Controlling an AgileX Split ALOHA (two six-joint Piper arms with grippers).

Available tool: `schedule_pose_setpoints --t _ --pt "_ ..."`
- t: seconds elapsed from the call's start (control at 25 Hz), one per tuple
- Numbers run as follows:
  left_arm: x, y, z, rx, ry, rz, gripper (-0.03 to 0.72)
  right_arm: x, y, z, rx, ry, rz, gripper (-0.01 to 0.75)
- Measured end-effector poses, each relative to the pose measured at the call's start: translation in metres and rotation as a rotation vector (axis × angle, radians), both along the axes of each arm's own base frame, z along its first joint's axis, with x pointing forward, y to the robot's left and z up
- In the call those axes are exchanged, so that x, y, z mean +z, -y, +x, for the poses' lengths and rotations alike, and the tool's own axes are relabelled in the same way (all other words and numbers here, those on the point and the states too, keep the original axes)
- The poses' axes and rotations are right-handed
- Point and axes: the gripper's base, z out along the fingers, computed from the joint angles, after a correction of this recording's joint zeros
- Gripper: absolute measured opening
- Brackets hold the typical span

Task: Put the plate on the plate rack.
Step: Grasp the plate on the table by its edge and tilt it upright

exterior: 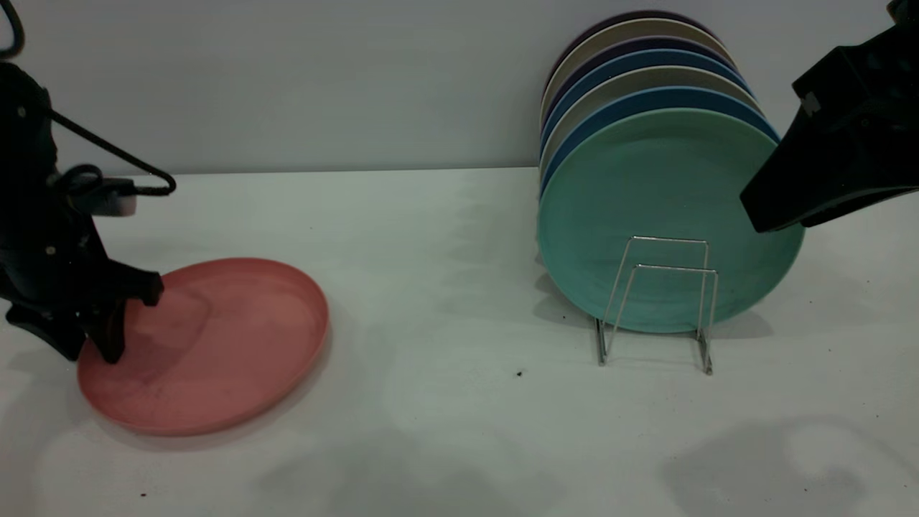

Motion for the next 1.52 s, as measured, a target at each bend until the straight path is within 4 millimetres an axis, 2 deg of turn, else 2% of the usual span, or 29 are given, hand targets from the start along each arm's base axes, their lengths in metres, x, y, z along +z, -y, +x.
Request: schedule_pose_setpoints --t 0.08,0.32,0.4,0.6,0.72,0.84,0.96,1.16,1.32,1.52 --pt "-0.003 0.0 0.0 -0.004 -0.004 -0.001 0.314 0.0 0.0 0.0 0.0 0.0 0.0 0.312" --pt "-0.002 0.001 0.007 -0.016 0.068 -0.006 0.098 0.0 0.0 0.0 -0.001 0.0 0.001 0.312" --pt "-0.001 0.001 0.01 -0.019 0.097 -0.009 0.066 0.0 0.0 0.0 -0.001 0.0 0.001 0.312" --pt "0.0 0.001 0.012 -0.041 0.121 -0.009 0.064 0.0 0.0 0.0 -0.001 -0.001 0.002 0.312" --pt "0.0 0.005 0.013 -0.121 0.118 0.002 0.061 0.0 0.0 -0.001 0.004 -0.007 0.0 0.312" --pt "0.005 0.016 0.014 -0.254 0.111 0.025 0.05 -0.001 0.0 -0.001 0.02 -0.007 -0.006 0.312" --pt "0.012 0.035 0.012 -0.38 0.094 0.037 0.042 0.0 -0.001 -0.002 0.04 -0.002 -0.002 0.312" --pt "0.039 0.069 0.008 -0.559 0.093 0.062 0.029 0.003 -0.006 -0.002 0.083 0.024 0.045 0.312" --pt "0.063 0.086 0.002 -0.653 0.096 0.098 0.02 0.003 -0.011 -0.001 0.14 0.055 0.065 0.312" --pt "0.099 0.102 -0.007 -0.759 0.12 0.147 0.012 -0.018 -0.02 0.008 0.197 -0.005 0.098 0.312"
